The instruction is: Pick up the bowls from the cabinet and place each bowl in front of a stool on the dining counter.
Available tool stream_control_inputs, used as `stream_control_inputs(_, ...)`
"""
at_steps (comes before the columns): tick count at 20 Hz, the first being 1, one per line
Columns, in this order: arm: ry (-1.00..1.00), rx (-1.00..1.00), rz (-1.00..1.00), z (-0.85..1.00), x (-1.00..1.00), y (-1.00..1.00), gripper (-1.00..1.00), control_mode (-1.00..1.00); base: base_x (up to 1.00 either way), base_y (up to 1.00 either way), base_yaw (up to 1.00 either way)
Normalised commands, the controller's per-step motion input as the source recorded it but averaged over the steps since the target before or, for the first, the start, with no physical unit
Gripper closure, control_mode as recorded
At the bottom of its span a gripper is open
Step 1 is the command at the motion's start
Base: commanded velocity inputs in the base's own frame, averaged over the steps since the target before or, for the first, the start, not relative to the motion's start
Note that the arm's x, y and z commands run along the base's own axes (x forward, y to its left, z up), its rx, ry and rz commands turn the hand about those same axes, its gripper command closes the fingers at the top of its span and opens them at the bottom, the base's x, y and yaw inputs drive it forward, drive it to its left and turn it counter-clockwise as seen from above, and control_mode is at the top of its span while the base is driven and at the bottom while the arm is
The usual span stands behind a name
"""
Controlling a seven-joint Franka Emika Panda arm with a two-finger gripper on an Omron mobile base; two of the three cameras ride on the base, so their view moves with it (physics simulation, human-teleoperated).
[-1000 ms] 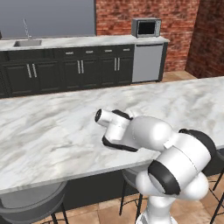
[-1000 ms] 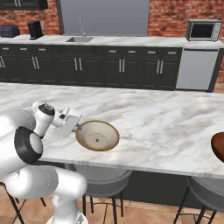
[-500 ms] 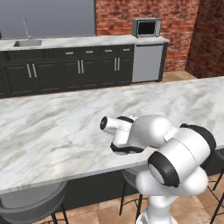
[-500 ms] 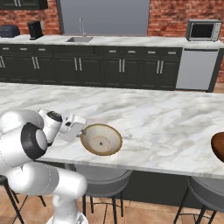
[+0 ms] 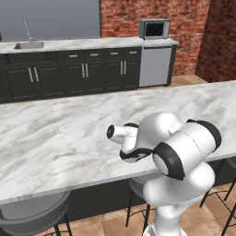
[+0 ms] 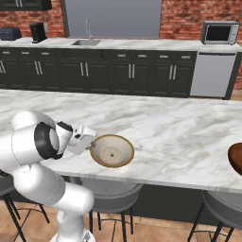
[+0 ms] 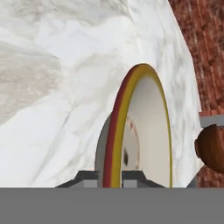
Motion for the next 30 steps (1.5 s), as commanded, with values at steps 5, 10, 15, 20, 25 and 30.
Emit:
stream_control_inputs(5, 0.0, 0.0, 0.0, -0.3, 0.22, 0.0, 1.0, -1.0, 0.0, 0.0, 0.0)
stream_control_inputs(10, 0.0, 0.0, 0.0, -0.06, 0.02, 0.0, 1.0, -1.0, 0.0, 0.0, 0.0)
stream_control_inputs(15, 0.0, 0.0, 0.0, 0.0, 0.0, 0.05, 1.0, -1.0, 0.0, 0.0, 0.0)
stream_control_inputs(20, 0.0, 0.0, 0.0, -0.01, 0.0, 0.22, 1.0, -1.0, 0.0, 0.0, 0.0)
stream_control_inputs(25, 0.0, 0.0, 0.0, -0.03, 0.0, 0.28, -1.0, -1.0, 0.0, 0.0, 0.0)
stream_control_inputs(30, 0.0, 0.0, 0.0, 0.0, 0.0, 0.03, -1.0, -1.0, 0.0, 0.0, 0.0)
